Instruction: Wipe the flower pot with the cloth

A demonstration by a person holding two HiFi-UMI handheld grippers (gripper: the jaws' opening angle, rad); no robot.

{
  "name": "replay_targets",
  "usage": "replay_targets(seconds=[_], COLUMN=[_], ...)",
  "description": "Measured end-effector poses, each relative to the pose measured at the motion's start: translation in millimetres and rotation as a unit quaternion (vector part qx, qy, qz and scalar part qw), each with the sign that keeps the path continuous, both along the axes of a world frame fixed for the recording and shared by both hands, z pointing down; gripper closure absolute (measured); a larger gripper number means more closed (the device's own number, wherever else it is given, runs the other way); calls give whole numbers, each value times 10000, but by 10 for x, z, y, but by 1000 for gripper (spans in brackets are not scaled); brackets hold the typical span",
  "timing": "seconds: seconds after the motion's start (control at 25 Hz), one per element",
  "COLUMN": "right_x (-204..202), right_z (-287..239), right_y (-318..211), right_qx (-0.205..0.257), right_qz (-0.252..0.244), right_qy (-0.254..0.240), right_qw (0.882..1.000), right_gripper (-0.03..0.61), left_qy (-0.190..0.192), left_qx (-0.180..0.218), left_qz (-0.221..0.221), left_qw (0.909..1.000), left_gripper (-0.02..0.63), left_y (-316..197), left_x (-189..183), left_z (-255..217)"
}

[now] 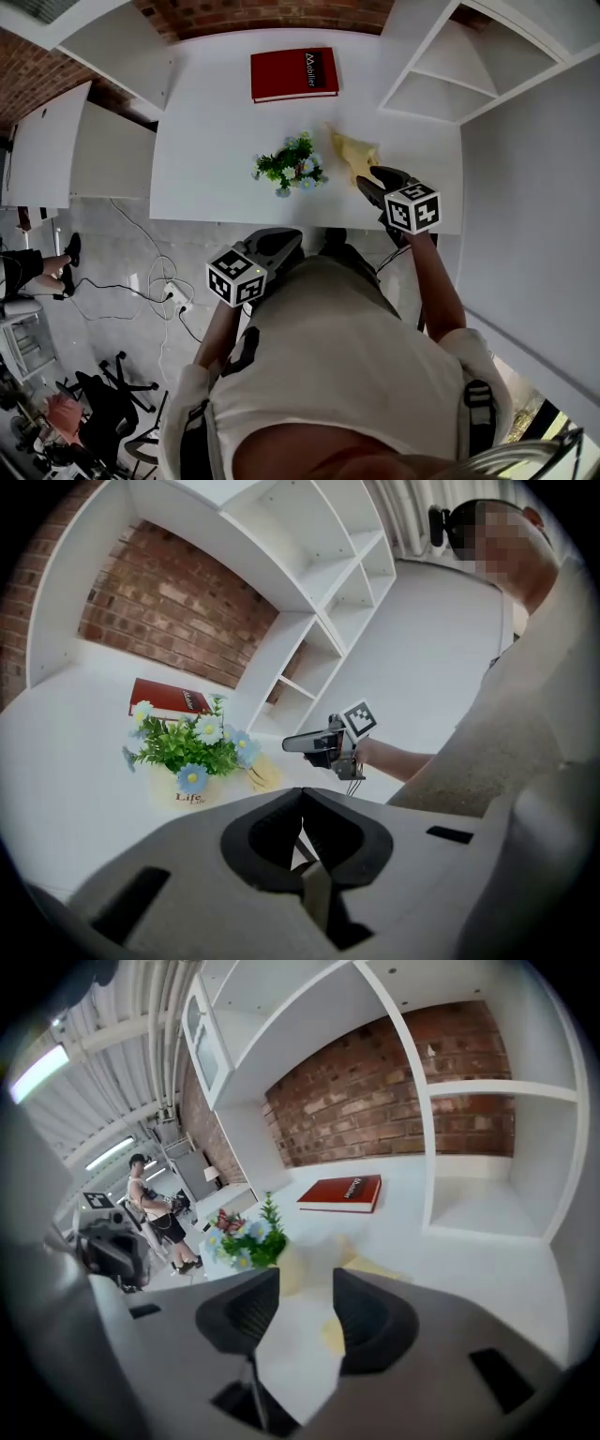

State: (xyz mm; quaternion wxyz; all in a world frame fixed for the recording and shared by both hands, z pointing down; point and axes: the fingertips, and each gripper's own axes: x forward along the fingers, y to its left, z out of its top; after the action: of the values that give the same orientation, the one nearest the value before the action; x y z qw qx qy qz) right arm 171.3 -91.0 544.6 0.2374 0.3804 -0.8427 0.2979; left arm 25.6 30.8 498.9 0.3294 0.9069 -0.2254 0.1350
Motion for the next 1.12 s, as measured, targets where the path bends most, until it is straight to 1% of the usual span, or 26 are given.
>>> replay_targets(seconds=[0.08, 0.12, 0.24, 0.36, 0.48, 0.52, 0.56, 0.6, 0.68, 0.76, 0.84, 0.88, 0.96, 1.04, 1.12], right_x=[101, 141, 215, 289, 305, 306, 300, 287, 262, 249, 223, 198, 121, 29, -76], right_z=[166, 255, 522, 817, 1085, 1152, 1200, 1228, 1241, 1223, 1157, 1081, 817, 482, 211], right_y=[-169, -245, -399, -469, -491, -489, -480, -465, -438, -430, -442, -460, -520, -597, -655], right_qx=[39, 41, -104, -257, -383, -424, -466, -514, -629, -778, -898, -932, -966, -947, -914], right_qz=[11, 2, -87, -273, -498, -530, -553, -575, -626, -699, -732, -697, -525, -358, -278], right_qy=[279, 423, 703, 1027, 1235, 1251, 1222, 1148, 962, 784, 449, 153, -660, -1462, -2062], right_qw=[9996, 9991, 9974, 9940, 9904, 9898, 9899, 9904, 9914, 9914, 9922, 9931, 9917, 9841, 9738], right_gripper=[352, 339, 284, 265, 267, 280, 308, 349, 426, 466, 485, 489, 492, 492, 492], left_qy=[103, 77, -195, -348, -565, -694, -840, -970, -1104, -1181, -1378, -1528, -1828, -2053, -2244], left_qx=[-117, -141, -113, -96, -14, 39, 90, 124, 128, 129, 181, 226, 312, 379, 445], left_qz=[-218, -323, -475, -518, -618, -654, -690, -731, -839, -950, -1007, -1012, -1054, -1230, -1392], left_qw=[9996, 9993, 9986, 9980, 9965, 9954, 9940, 9925, 9903, 9884, 9852, 9828, 9770, 9702, 9635], left_gripper=[592, 593, 593, 594, 592, 592, 592, 593, 592, 592, 592, 592, 592, 592, 592], left_y=[-83, -125, -186, -197, -246, -266, -283, -297, -326, -366, -412, -441, -516, -619, -738], left_x=[23, 20, 30, 90, 86, 66, 41, 19, -4, -6, -12, -24, -82, -203, -362], left_z=[-15, -8, 51, 92, 120, 131, 142, 151, 158, 170, 214, 240, 285, 324, 389])
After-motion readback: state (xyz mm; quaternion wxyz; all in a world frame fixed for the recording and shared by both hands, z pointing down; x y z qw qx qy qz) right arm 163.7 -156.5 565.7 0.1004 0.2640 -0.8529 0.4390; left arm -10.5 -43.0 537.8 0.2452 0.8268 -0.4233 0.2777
